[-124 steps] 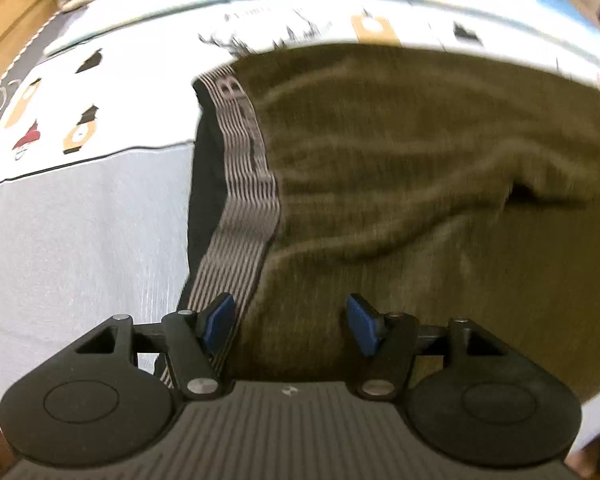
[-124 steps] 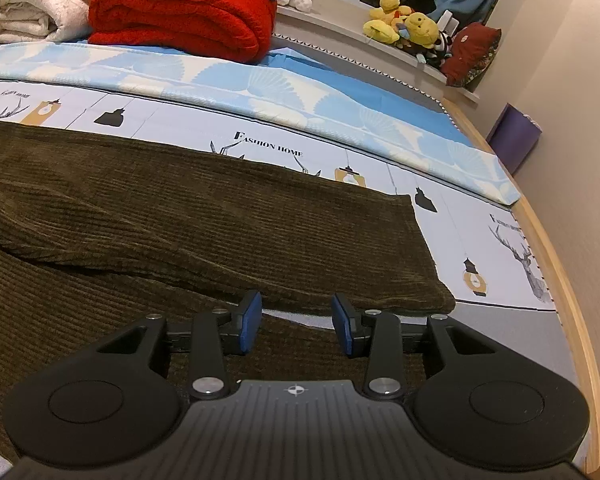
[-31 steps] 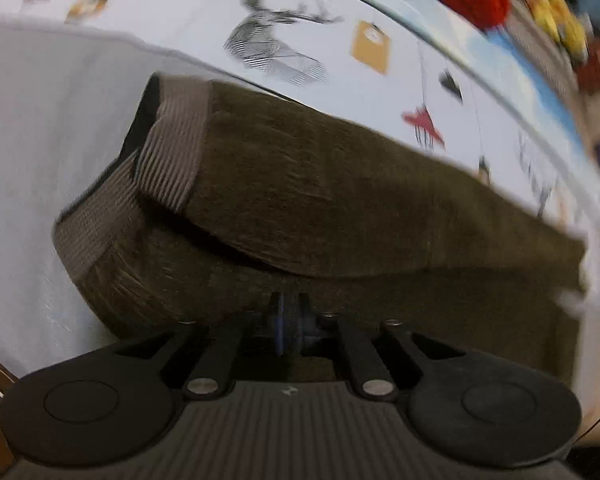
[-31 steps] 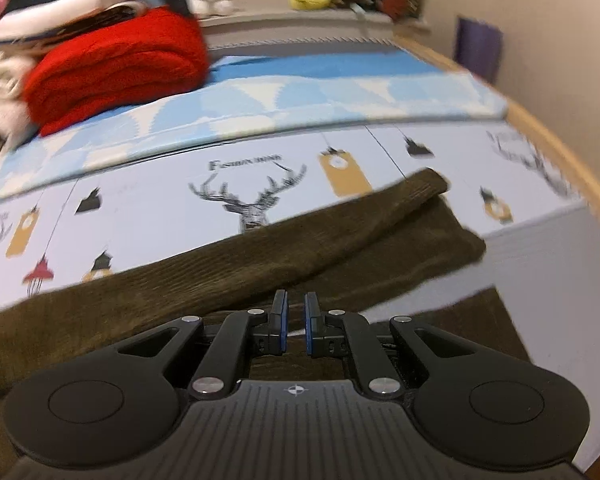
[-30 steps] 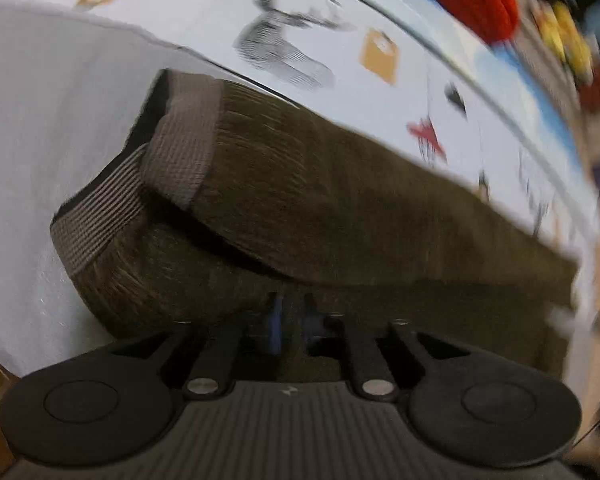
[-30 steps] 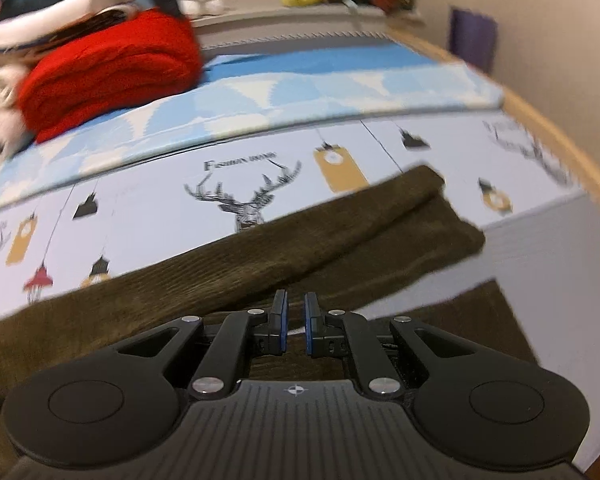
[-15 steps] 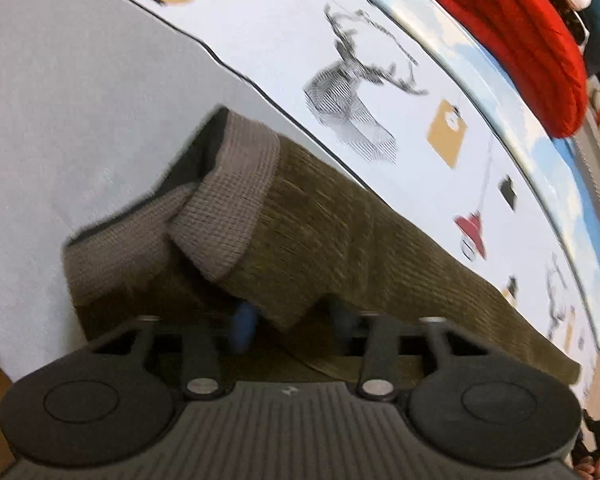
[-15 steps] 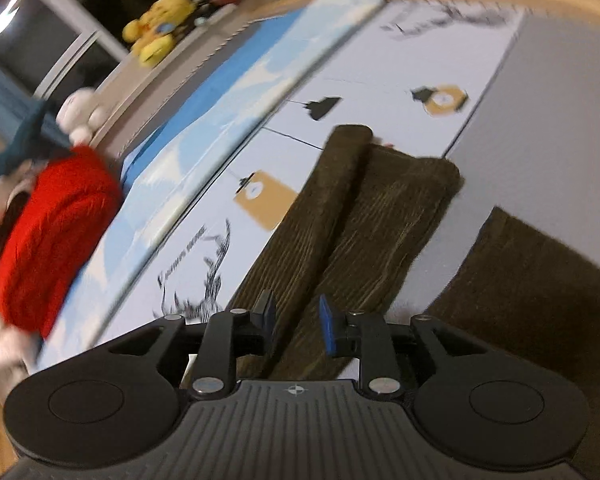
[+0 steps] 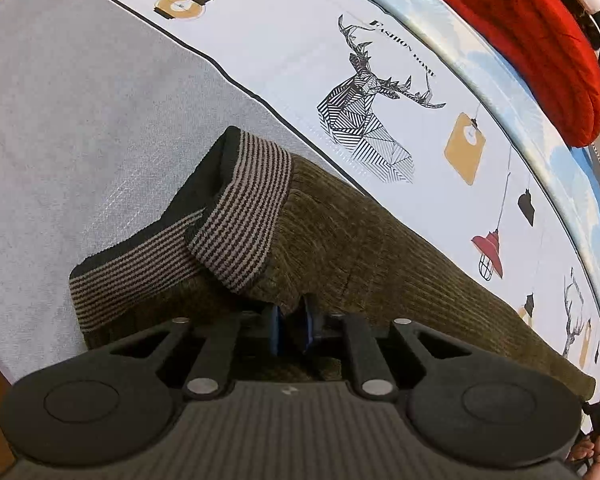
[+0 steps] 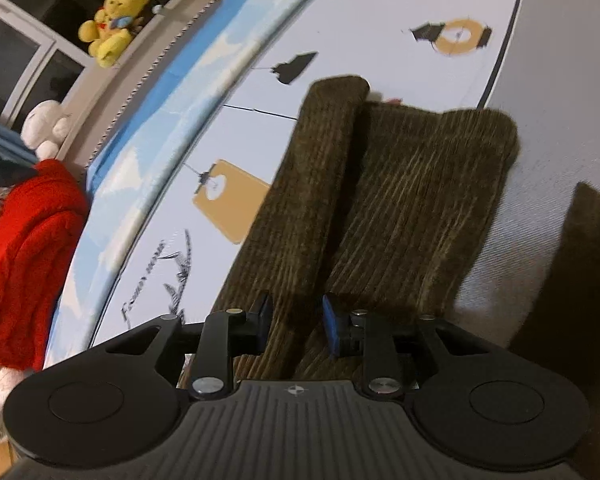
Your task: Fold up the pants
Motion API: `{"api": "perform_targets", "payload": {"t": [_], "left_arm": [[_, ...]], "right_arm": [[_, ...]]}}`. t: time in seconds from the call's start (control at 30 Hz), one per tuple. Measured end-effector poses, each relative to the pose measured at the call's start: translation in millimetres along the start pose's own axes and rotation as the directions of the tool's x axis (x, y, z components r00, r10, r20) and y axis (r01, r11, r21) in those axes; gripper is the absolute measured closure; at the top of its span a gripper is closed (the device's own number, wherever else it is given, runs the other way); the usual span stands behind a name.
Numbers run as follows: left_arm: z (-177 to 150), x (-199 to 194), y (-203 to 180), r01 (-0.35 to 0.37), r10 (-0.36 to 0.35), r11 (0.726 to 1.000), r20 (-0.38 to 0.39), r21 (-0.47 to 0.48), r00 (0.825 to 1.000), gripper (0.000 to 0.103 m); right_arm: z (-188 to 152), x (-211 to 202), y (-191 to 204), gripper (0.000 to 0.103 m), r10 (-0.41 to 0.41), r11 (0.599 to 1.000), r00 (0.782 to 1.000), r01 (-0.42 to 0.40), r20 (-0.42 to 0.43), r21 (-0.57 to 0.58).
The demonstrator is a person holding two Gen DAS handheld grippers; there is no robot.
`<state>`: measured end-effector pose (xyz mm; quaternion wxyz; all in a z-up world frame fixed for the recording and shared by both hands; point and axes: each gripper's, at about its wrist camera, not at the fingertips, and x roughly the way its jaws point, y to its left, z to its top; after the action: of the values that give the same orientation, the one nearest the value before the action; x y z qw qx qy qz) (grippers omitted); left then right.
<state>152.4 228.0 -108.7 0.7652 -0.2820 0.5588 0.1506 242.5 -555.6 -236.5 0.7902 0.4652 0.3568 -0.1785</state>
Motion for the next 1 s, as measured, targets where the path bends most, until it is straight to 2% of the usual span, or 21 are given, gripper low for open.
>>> {"api": "perform_targets", "payload": {"t": [0.07,0.13,0.27,0.43,0.6,0.7,0.8,0.83,0.87,0.9,0.93,1.0], "left_arm": [[1,2,1,0.0,0.0,1.0,-0.008,-0.004,1.0,0.089],[4,3,1,0.001,-0.001,1.0,-0.014,0.002,1.0,0.09],[6,-5,-2,0.016,-0.016,0.999,0.016,0.032,1.0,0.095],[1,-27,-1,0.049,-0.055,0.997,0.082,0.067,0.995,0.096],[-20,-64,21,0.094,-0.106,0.992,0.157,0.082,0.982,0.097],[-35,-78,42,0.068,-0.08,0.995,0.176,0.075,0.981,0.097],[-44,-81,68,0.044,-0.053,0.997,0.15,0.066,0.987,0.099],[-45,-80,74,0.015,-0.025,0.997,0.141,0.072,0.99,0.103],[-46,-78,77,-0.046,0.033,0.995,0.142,0.092,0.989,0.103],[-47,-77,81,-0.1,0.082,0.988,0.148,0.114,0.986,0.103],[-46,-73,85,-0.119,0.101,0.984,0.138,0.129,0.985,0.103],[-43,-61,95,-0.084,0.076,0.989,0.063,0.125,0.995,0.103]], "right_arm": [[1,6,1,0.074,0.008,1.0,1.0,-0.008,0.006,-0.006],[2,8,6,0.1,0.015,0.999,1.0,-0.014,0.01,-0.047],[8,-14,16,0.1,0.059,0.996,0.996,-0.054,0.07,-0.072],[6,-81,31,0.101,0.149,0.983,0.981,-0.133,0.128,-0.128],[-6,-166,1,0.101,0.189,0.977,0.969,-0.169,0.16,-0.13],[-18,-208,-26,0.101,0.172,0.98,0.973,-0.153,0.153,-0.129],[-39,-234,-63,0.101,0.098,0.986,0.992,-0.087,0.073,-0.139],[-44,-235,-78,0.101,0.049,0.99,0.999,-0.046,0.02,-0.133],[-49,-234,-92,0.101,0.004,0.993,1.0,-0.008,-0.03,-0.116],[-54,-229,-108,0.101,-0.04,0.996,0.995,0.032,-0.09,-0.087],[-58,-222,-128,0.101,-0.091,0.995,0.981,0.084,-0.168,-0.053],[-61,-214,-149,0.1,-0.118,0.993,0.96,0.118,-0.254,-0.018]]}}
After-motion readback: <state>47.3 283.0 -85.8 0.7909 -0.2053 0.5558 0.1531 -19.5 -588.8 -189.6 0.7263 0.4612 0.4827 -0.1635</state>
